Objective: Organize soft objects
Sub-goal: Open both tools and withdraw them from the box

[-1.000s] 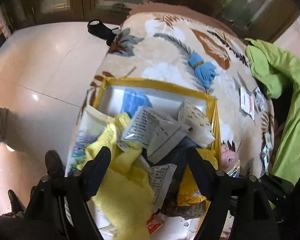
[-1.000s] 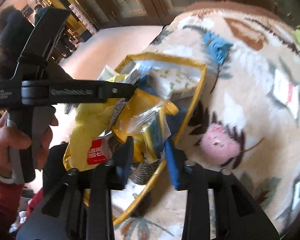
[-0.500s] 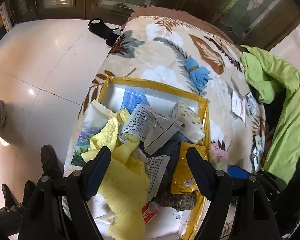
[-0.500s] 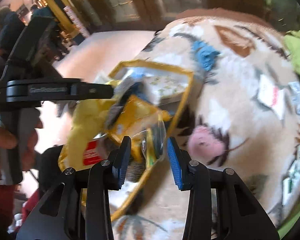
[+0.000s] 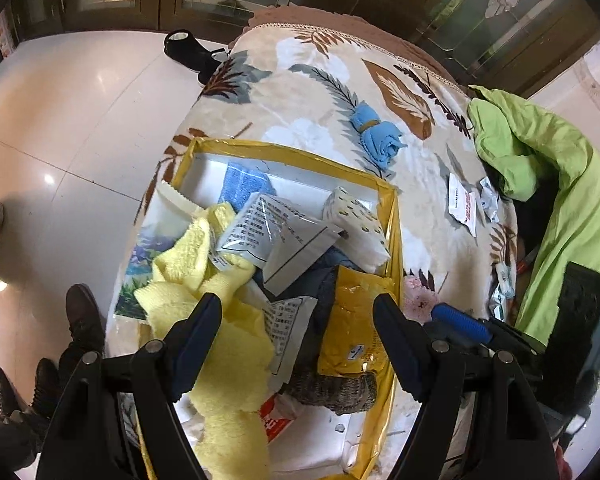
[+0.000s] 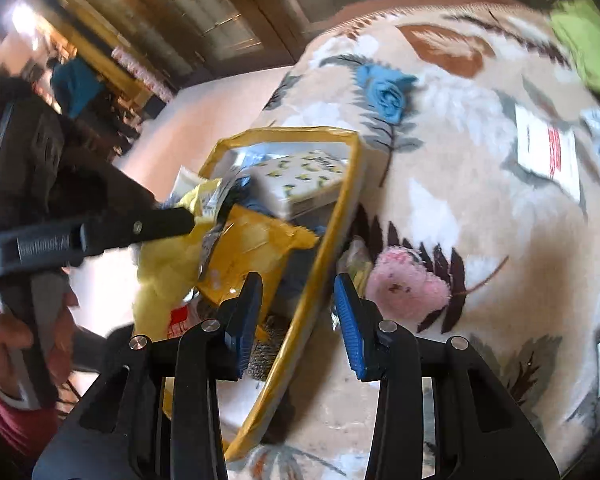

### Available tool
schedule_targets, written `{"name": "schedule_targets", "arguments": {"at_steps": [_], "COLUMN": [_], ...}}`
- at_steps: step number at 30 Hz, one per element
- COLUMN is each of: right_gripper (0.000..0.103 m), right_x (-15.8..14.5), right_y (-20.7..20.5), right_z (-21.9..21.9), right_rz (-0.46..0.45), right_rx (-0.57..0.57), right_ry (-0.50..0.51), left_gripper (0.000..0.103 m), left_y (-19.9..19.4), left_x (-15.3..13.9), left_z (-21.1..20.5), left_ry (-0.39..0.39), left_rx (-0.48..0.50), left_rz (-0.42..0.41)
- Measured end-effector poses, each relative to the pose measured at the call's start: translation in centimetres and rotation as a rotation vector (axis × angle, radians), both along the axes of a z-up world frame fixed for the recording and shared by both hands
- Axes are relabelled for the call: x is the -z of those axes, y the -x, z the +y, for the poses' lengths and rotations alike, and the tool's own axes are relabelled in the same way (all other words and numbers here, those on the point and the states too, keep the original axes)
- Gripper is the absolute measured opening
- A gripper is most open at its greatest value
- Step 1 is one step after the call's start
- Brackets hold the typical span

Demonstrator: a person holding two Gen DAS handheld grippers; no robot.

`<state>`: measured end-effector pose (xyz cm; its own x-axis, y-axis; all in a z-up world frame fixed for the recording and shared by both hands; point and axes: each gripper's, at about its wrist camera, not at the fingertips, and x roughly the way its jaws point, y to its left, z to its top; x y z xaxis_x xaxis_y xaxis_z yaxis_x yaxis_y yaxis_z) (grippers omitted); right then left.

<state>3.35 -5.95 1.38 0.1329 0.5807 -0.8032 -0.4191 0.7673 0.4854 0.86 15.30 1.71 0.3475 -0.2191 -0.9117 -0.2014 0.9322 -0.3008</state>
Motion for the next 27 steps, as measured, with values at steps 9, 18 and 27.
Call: {"name": "schedule_targets", "arguments": {"at_steps": [9, 18, 27], "right_gripper": [0.037, 0.037, 0.037], "right_x": [1.4, 2.3, 2.8], "right_y": [-0.2, -0.2, -2.9], "right_z": [0.9, 0.0, -3.0], "right_rz": [-0.107, 0.094, 0.045], "right_rx": [-0.078, -0.192, 0.002], "right_ry": [0.169, 0.004, 0.087], "left_gripper": [0.078, 0.078, 0.08], "left_y": [0.1, 0.3, 0.8], "left_x": [0.3, -0.1, -1.5], "left_z": [-0.7, -1.4, -3.2], "left_ry": [-0.002, 0.009, -0.01], "left_rx": [0.018, 0.035, 0.076], "left_rz": [0.01, -0.004, -0.024]}}
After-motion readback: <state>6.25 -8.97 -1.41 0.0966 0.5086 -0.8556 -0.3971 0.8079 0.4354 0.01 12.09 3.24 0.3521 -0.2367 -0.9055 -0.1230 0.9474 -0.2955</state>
